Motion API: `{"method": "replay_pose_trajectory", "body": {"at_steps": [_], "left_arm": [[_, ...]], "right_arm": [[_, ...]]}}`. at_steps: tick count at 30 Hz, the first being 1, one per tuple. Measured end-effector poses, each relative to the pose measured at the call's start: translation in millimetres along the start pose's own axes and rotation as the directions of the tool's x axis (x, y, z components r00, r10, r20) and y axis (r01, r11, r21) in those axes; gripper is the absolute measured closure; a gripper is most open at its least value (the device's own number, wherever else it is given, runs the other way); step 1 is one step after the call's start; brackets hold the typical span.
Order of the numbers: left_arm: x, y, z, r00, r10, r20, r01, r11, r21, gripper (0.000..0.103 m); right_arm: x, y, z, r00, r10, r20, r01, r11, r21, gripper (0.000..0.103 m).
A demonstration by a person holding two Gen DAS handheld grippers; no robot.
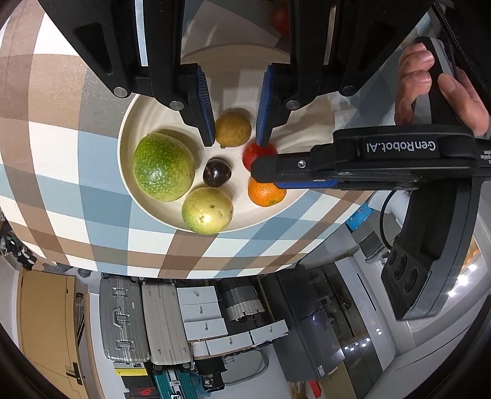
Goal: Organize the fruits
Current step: 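Carry the tomato and brown fruit onto the plate and open both grippers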
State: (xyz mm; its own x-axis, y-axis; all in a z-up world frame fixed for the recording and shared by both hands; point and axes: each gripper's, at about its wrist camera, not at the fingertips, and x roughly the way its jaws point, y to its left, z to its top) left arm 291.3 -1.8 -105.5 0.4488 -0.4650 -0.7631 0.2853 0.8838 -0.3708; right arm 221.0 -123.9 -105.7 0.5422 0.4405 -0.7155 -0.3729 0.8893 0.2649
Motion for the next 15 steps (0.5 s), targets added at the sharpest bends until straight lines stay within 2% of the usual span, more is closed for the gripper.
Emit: {"method": "replay_pose_trajectory", "body": {"at_steps": [3,10,15], "left_arm": [[-5.3,1.0,1.8,1.000,-0.012,0.004,0.012,1.000,-0.022,0.074],[-35.8,-7.0,-6.9,0.999,-0.006,0.043,0.007,1.000,-0.017,0.074],[-63.9,-18.5,-21.2,0.995,0.057,0.083,-0.058,0.998,0.011,0.074]], "right_arm": [[-8.8,1.5,0.3,0.999,-0.016,0.031,0.017,1.000,-0.010,0.070],[-37.2,-0.5,-6.5,0.997,-0.017,0.081,0.016,1.000,0.012,0.069],[-62.7,6.5,-10.0,0.993,-0.027,0.114,0.026,1.000,0.010,0.069]]}}
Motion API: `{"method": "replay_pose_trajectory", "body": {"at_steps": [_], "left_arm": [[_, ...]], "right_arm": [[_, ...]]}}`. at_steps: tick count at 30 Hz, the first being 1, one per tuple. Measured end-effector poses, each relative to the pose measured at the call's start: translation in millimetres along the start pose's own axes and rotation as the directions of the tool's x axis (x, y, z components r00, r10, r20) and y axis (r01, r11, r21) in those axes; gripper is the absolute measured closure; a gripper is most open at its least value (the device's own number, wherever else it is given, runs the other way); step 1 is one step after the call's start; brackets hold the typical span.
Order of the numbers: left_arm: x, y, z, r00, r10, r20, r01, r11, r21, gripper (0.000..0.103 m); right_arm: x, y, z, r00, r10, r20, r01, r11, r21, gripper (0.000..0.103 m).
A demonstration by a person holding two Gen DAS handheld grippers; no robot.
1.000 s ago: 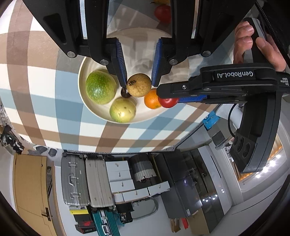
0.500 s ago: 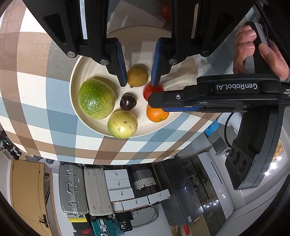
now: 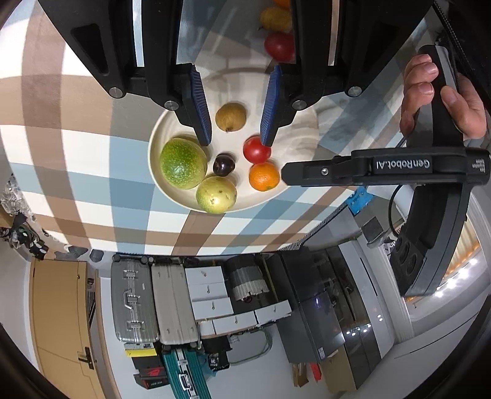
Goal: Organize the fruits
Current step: 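Carry the tomato and brown fruit onto the plate and open both grippers, then withdraw both tools from the plate toward the remaining fruits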
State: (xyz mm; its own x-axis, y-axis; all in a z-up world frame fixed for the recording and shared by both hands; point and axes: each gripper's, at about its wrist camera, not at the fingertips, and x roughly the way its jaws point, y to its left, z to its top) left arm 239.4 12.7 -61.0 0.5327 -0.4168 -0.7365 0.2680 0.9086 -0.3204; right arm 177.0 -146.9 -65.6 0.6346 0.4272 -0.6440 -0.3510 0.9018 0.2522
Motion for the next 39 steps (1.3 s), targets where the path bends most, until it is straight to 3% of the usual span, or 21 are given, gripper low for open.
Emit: {"method": "replay_pose_trajectory", "body": {"at_steps": [10,13,15,19,21,25,33,39], "left_arm": [[-72.7,-26.0,-41.4,0.986,0.116,0.124,-0.120,0.992,0.031,0.074],[-91.8,-35.8,-54.8,0.977,0.144,0.154,-0.153,0.987,0.047,0.064],[-105.5,-41.4,-64.2,0.970,0.161,0.183,-0.173,0.984,0.052,0.051],[-131.2,-51.3,-81.4,0.955,0.180,0.235,-0.197,0.979,0.053,0.045],[-143.0,-54.6,-88.9,0.949,0.188,0.253,-0.206,0.978,0.045,0.028],[-164.1,-62.2,-104.3,0.929,0.218,0.299,-0.243,0.969,0.049,0.025],[-194.3,-65.9,-133.4,0.913,0.240,0.329,-0.258,0.966,0.011,0.017],[-205.5,-59.6,-153.0,0.913,0.242,0.327,-0.250,0.968,-0.021,0.009]], "right_arm": [[-63.5,15.8,-11.4,0.995,0.026,0.093,-0.029,0.999,0.029,0.067],[-79.1,18.7,-17.1,0.993,0.038,0.115,-0.043,0.998,0.047,0.058],[-90.2,21.1,-22.8,0.990,0.045,0.133,-0.054,0.996,0.066,0.054],[-105.2,27.0,-33.0,0.988,0.049,0.145,-0.060,0.996,0.072,0.052],[-112.2,31.1,-37.6,0.988,0.044,0.151,-0.055,0.996,0.068,0.049],[-128.6,39.3,-46.6,0.983,0.049,0.175,-0.060,0.996,0.059,0.038],[-156.0,56.4,-62.4,0.972,0.056,0.229,-0.066,0.997,0.034,0.016],[-161.1,61.3,-74.7,0.974,0.054,0.221,-0.065,0.997,0.039,0.012]]}}
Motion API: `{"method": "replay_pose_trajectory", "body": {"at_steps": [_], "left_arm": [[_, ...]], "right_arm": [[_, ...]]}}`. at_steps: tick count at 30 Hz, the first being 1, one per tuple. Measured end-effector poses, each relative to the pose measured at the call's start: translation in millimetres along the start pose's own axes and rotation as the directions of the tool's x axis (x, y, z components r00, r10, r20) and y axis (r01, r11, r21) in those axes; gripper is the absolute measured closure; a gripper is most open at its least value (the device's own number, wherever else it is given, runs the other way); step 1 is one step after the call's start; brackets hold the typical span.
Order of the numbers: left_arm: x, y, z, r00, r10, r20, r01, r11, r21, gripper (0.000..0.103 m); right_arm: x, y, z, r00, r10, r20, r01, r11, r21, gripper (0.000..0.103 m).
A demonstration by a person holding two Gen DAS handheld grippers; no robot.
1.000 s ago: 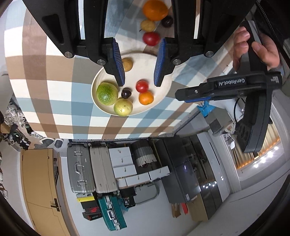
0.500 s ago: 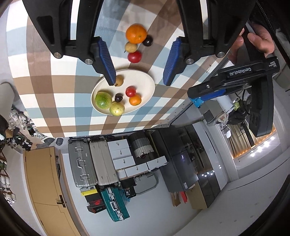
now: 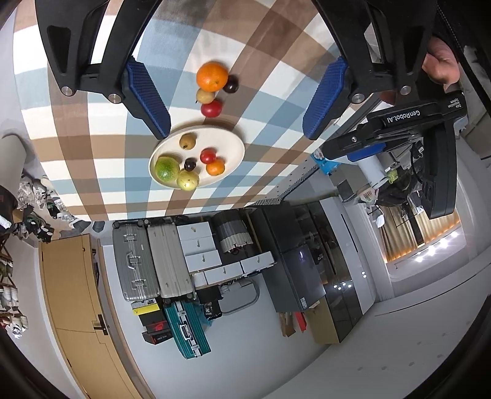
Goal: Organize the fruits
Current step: 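Withdraw both tools from the plate toward the remaining fruits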
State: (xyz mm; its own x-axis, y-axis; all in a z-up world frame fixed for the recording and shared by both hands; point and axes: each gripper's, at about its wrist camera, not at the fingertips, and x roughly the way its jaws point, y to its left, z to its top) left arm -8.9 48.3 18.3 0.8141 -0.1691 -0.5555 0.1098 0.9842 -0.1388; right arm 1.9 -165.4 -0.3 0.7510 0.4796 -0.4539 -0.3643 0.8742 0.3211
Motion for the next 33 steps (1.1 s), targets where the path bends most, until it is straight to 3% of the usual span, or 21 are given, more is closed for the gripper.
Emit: {"method": "replay_pose_trajectory", "body": {"at_steps": [5,19,22,33], "left_arm": [[-6.4,6.8,-18.6,1.000,0.012,0.012,-0.012,1.000,-0.023,0.001],[29.9,26.6,-83.7,0.996,0.028,-0.086,-0.035,0.996,-0.086,0.001],[43.4,30.3,-91.4,0.992,0.023,-0.124,-0.035,0.995,-0.097,0.001],[77.5,37.5,-93.3,0.986,0.062,-0.152,-0.077,0.993,-0.094,0.001]], "right_arm": [[-3.9,0.3,-13.8,1.000,-0.006,-0.009,0.006,1.000,0.013,0.008],[12.9,-1.6,-63.6,0.994,-0.023,-0.108,0.025,1.000,0.017,0.003],[19.6,-0.7,-68.6,0.992,-0.014,-0.128,0.015,1.000,0.004,0.003],[51.9,-14.0,-71.5,0.976,-0.069,-0.209,0.072,0.997,0.009,0.003]]}}
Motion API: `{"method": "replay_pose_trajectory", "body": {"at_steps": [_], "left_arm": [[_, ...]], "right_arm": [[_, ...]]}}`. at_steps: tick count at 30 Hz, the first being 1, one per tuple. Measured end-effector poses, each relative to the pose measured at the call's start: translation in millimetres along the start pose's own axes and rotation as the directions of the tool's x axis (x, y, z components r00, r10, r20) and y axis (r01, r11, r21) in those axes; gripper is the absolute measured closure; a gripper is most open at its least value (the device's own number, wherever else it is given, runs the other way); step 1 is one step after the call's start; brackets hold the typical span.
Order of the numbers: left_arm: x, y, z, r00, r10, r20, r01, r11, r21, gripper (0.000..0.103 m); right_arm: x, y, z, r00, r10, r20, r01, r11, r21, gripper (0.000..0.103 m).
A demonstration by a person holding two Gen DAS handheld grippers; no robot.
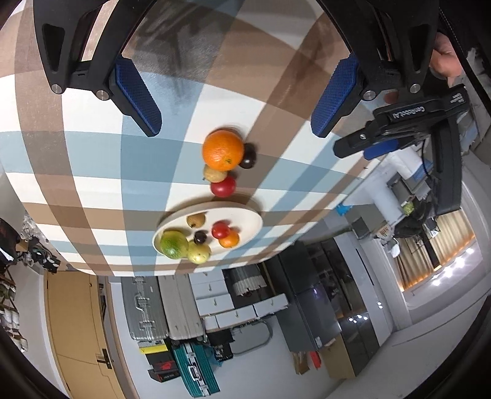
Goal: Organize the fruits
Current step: 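Withdraw both tools from the plate toward the remaining fruits, then grasp the orange on the cloth with the right gripper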
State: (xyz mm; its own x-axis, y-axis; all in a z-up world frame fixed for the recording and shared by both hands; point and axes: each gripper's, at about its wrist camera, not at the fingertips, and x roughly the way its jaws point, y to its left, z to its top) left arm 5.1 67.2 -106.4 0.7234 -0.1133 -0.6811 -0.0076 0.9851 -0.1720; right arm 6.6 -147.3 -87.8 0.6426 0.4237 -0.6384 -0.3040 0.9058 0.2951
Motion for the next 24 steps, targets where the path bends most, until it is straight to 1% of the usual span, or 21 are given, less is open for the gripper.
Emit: {"method": "replay_pose_trajectory", "body": {"at_steps": [3,5,10,12,14,15,17,19,21,24], "left_arm": [[11.8,3.2,3.8,1.000,-0.003,-0.027,0.002,1.000,-0.016,0.001],[19.4,3.8,6.6,0.999,-0.009,-0.041,0.008,1.000,-0.022,0.001],[30.7,3.0,14.3,0.999,-0.010,-0.045,0.009,1.000,-0.019,0.001],[35.6,2.9,18.4,0.999,-0.013,-0.047,0.012,1.000,-0.022,0.001],[37.8,3.2,21.3,0.999,-0.013,-0.048,0.012,1.000,-0.025,0.001],[40.9,3.4,23.3,0.999,-0.010,-0.049,0.008,1.000,-0.026,0.001],[42.6,3.2,23.6,0.999,0.008,-0.048,-0.009,1.000,-0.015,0.001],[46.4,2.8,23.3,0.998,0.006,-0.058,-0.007,1.000,-0.011,0.001],[47.2,2.1,23.8,0.999,-0.005,-0.053,0.005,1.000,-0.009,0.001],[49.3,-0.2,23.3,0.998,-0.008,-0.058,0.008,1.000,0.004,0.001]], "right_arm": [[13.4,-5.5,1.8,0.999,-0.002,-0.039,0.002,1.000,0.009,0.003],[17.8,-6.9,2.5,0.999,0.003,-0.049,-0.002,1.000,0.011,0.003],[28.9,-8.0,8.1,0.998,0.004,-0.065,-0.003,1.000,0.003,0.005],[34.9,-8.9,11.0,0.997,0.007,-0.079,-0.007,1.000,0.002,0.014],[41.9,-9.6,13.1,0.995,0.005,-0.104,-0.005,1.000,-0.001,0.019],[45.5,-10.3,14.1,0.993,0.004,-0.117,-0.004,1.000,-0.003,0.024],[49.1,-11.2,15.7,0.992,0.011,-0.127,-0.012,1.000,-0.001,0.028],[52.4,-11.7,16.6,0.990,0.020,-0.139,-0.020,1.000,0.004,0.029],[56.3,-12.7,17.3,0.987,0.035,-0.156,-0.033,0.999,0.012,0.038],[60.7,-13.6,18.7,0.984,0.034,-0.172,-0.031,0.999,0.019,0.047]]}}
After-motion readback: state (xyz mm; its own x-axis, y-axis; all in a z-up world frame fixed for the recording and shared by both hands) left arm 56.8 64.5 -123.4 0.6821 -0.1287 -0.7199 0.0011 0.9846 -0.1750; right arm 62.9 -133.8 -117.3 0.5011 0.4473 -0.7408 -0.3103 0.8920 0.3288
